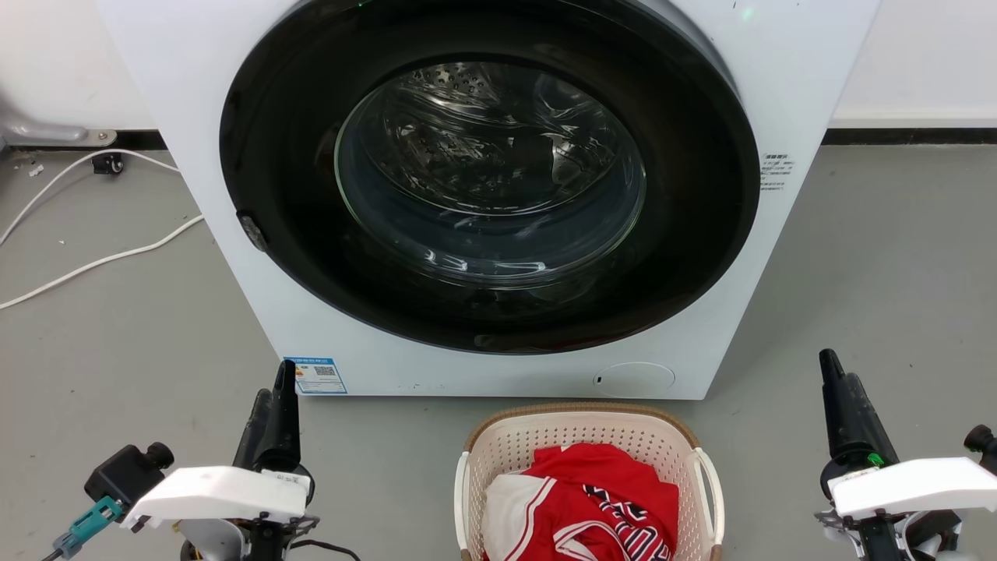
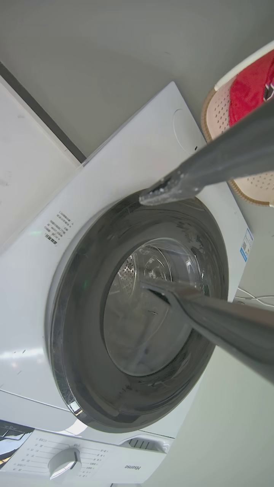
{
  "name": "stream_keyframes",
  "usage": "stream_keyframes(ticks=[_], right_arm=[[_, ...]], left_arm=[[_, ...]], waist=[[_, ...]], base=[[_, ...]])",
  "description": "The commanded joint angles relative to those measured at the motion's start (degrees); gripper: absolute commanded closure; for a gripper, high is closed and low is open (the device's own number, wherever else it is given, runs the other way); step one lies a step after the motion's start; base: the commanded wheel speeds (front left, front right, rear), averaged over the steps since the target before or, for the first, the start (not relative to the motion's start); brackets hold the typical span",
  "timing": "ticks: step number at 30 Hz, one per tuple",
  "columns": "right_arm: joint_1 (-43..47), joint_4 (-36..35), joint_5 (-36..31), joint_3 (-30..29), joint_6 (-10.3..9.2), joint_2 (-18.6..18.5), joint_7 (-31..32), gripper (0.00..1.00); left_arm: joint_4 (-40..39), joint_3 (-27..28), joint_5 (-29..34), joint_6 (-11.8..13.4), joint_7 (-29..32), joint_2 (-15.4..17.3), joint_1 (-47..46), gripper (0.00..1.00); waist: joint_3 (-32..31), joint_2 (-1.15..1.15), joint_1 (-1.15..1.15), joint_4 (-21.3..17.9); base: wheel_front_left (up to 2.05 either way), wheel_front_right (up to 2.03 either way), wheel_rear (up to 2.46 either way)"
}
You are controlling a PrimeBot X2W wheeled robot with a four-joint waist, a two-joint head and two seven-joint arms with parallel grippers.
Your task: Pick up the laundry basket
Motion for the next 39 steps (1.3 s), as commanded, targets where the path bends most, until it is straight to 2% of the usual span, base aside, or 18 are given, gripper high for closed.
stream_keyframes(ticks=[1, 20, 21, 39], right_arm=[[0.00, -1.60, -3.02, 0.18, 0.01, -0.17, -0.81, 0.00], [1.74, -3.23, -19.09, 1.05, 0.02, -0.22, -4.20, 0.00], [1.98, -3.25, -21.40, 1.10, 0.02, -0.23, -4.73, 0.00], [3.48, -2.91, -33.06, 0.97, 0.01, -0.27, -7.51, 0.00]], left_arm=[[-1.48, -0.25, 2.67, 0.53, -0.70, 0.18, -0.15, 0.00], [-1.79, -2.05, 19.50, 2.57, -4.10, 0.35, 1.22, 0.00], [-1.70, -2.32, 21.69, 2.98, -4.61, 0.38, 1.51, 0.00], [-0.91, -3.19, 32.75, 3.62, -7.33, 0.41, 2.65, 0.00]], waist=[[0.03, 0.00, 0.00, 0.03], [0.25, 0.00, 0.00, 0.04], [0.24, 0.00, 0.00, 0.01], [-0.04, 0.00, 0.00, 0.14]], base=[[0.00, 0.00, 0.00], [0.00, 0.00, 0.00], [0.00, 0.00, 0.00], [0.00, 0.00, 0.00]])
